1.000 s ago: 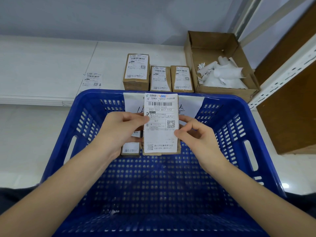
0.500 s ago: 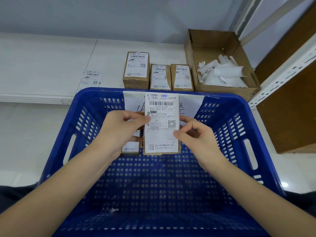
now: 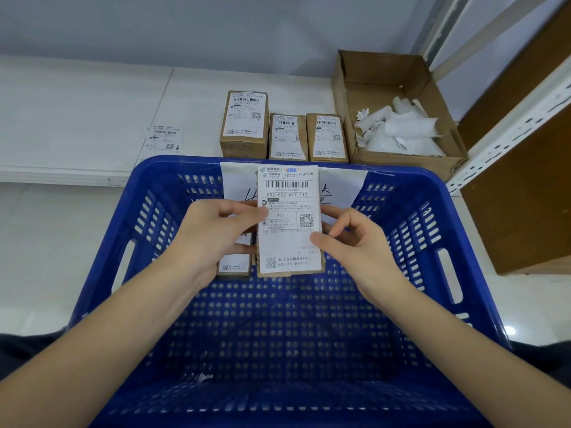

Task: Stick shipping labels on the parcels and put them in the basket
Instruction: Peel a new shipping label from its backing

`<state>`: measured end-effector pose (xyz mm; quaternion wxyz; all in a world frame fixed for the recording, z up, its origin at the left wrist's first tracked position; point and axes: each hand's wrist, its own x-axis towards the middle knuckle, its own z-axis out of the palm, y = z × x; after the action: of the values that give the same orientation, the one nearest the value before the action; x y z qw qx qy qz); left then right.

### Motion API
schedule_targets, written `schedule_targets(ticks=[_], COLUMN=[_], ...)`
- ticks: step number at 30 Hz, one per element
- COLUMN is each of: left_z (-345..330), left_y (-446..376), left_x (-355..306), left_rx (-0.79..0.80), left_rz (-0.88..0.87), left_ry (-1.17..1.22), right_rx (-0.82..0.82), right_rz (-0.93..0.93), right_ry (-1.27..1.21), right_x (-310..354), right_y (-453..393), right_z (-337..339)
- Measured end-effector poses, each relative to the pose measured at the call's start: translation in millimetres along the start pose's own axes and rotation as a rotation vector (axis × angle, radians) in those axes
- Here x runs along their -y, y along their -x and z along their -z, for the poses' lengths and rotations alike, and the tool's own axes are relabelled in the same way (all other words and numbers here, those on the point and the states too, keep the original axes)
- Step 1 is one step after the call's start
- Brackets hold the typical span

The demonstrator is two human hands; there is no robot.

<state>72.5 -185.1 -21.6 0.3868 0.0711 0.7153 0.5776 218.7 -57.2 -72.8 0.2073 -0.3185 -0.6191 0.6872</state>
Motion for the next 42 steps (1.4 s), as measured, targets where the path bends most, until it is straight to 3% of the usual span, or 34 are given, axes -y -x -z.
schedule_targets(ticks=[12,21,30,42], left_z=[9.4,9.0,1.8,-1.8], left_y=[-2.0,2.3,4.9,8.1], left_x=[-6.6,-13.9,-9.1,-4.5], left_rx=[0.005,0.116,0.146,0.17], left_rz=[0.02,0.051,0.043,0.031], left_ry=[-0.027,-0.068,-0.103,-0.157], right_rx=[0.407,0.35,0.297,0.131], right_rz=[0.098,0.123,0.139,0.107], right_ry=[0.244,0.536,0.326,0.316], right_x=[8.8,25.1,26.5,29.5], right_y=[-2.5,-9.5,-11.5,-9.5], right_z=[9.8,19.5,22.7,14.7])
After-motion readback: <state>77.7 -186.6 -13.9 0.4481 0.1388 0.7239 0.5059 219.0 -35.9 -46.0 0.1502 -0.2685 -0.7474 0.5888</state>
